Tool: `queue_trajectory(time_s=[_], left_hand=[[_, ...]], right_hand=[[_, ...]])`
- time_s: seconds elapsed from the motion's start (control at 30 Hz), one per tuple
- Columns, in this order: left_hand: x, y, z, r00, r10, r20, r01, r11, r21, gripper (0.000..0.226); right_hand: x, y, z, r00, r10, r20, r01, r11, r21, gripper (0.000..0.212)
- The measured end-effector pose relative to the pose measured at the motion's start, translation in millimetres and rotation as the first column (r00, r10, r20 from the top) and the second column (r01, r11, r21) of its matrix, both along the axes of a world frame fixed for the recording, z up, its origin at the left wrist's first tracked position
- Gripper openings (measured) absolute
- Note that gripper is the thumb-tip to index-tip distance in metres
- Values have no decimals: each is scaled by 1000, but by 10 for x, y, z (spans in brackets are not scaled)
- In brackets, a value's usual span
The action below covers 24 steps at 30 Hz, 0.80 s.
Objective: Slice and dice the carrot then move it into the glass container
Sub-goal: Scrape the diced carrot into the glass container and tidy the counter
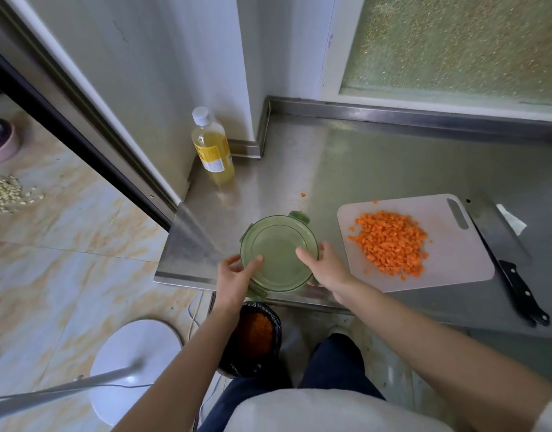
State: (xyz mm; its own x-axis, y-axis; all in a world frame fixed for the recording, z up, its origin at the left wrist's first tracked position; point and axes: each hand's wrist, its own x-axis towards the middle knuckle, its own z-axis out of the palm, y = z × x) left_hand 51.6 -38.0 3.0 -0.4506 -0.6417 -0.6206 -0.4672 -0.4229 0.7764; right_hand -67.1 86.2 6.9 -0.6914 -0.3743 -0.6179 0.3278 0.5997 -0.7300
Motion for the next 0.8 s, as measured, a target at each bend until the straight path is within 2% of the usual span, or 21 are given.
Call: queue_trajectory(time_s=[0.07, 0.13, 0.2, 0.27, 0.33, 0.37, 0.43, 0.5, 0.63, 0.8], left_hand=[[-80, -150, 43, 999, -12, -42, 10, 999, -36, 46], [-202, -269, 84, 997, -72, -9, 70, 990, -126, 36], [-307, -378, 83, 985, -157, 70, 166, 975, -150, 43], [-342, -446, 54, 952, -285, 108, 295, 952, -85, 59], [-331, -451, 53, 932, -341, 119, 352, 932, -85, 55], [-327, -454, 44, 935, -323, 147, 343, 929, -138, 47], [-326, -458, 48, 937, -265, 230, 324, 904, -278, 49], [-311, -446, 75, 928, -254, 273, 339, 878, -336, 47], [-300, -443, 107, 949, -241, 204, 292, 916, -275, 40], [-327, -438, 191, 978, -164, 128, 192, 951, -244, 37]], right_hand=[[-32, -3, 10, 998, 56, -42, -55, 998, 14, 47], [-52, -6, 24, 991, 101, -89, -99, 994, 36, 43], [-74, -7, 26, 984, 128, -121, -124, 992, 38, 41], [-101, -2, 34, 977, 153, -147, -148, 988, 47, 40], [-113, 0, 35, 967, 189, -172, -182, 982, 53, 39], [-111, 0, 35, 962, 202, -183, -196, 979, 48, 38], [-103, -7, 32, 959, 199, -200, -193, 980, 51, 39], [-84, -5, 23, 954, 181, -239, -164, 982, 92, 45], [-103, -3, 109, 892, 222, -393, -159, 969, 188, 50], [-224, -41, 172, 833, 315, -456, -218, 943, 252, 53]])
